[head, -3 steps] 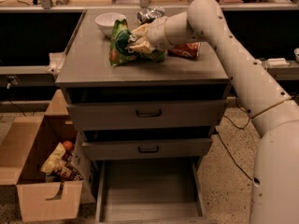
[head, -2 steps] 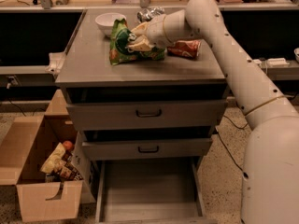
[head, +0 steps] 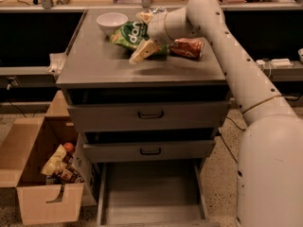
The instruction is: Pick green rice chip bag from bottom drawer and place on counter
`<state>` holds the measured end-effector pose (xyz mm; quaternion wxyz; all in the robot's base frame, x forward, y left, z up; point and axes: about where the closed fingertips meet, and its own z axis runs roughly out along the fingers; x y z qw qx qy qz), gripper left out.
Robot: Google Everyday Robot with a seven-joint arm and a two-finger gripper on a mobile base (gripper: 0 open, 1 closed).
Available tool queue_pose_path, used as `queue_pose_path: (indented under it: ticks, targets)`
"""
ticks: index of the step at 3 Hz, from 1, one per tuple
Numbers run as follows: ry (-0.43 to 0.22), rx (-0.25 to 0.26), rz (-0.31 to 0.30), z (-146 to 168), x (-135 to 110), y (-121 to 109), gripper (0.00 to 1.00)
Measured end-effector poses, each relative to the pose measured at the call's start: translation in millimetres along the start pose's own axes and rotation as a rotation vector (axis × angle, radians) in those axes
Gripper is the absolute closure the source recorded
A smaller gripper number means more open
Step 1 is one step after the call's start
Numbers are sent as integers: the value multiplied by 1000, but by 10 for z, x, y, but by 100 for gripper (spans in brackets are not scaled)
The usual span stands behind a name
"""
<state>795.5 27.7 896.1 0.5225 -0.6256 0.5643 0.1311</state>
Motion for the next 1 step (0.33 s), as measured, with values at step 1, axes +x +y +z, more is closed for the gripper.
queue_pose_path:
  ticks: [1]
  targets:
    - [0, 0, 0, 0, 0, 0, 0]
